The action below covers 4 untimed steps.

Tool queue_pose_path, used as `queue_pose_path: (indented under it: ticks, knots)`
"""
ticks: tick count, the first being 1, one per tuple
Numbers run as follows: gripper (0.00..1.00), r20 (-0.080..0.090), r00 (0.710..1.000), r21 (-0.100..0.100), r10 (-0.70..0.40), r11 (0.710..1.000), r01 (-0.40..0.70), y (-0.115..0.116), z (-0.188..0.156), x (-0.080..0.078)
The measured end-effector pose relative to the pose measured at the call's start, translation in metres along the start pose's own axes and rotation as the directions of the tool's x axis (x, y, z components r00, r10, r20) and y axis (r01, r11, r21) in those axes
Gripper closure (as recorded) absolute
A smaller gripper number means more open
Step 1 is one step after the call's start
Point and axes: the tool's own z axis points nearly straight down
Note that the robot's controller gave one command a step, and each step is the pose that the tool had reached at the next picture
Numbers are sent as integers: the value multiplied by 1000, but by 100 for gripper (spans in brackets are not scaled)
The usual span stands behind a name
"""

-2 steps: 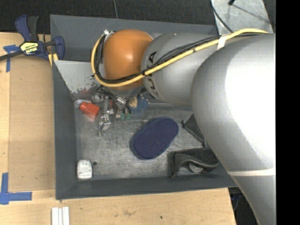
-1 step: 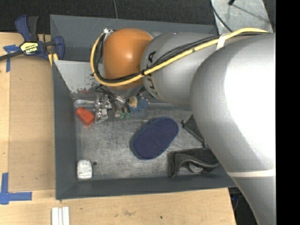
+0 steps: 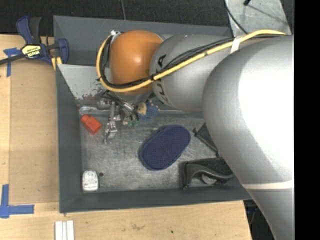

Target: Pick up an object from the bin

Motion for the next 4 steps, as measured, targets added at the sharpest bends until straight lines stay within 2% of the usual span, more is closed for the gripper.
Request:
queue_pose_path:
  ticks: [1, 2, 3, 4]
  knots:
    - [0, 5, 999, -4, 42, 999, -42, 45, -39, 5]
    - [0, 0, 989, 0, -151, 989, 151, 7, 24, -7]
    - [0, 1, 900, 6, -436, 900, 436, 36, 25, 2]
    - [0, -2, 883, 0, -470, 883, 470, 16, -4, 16]
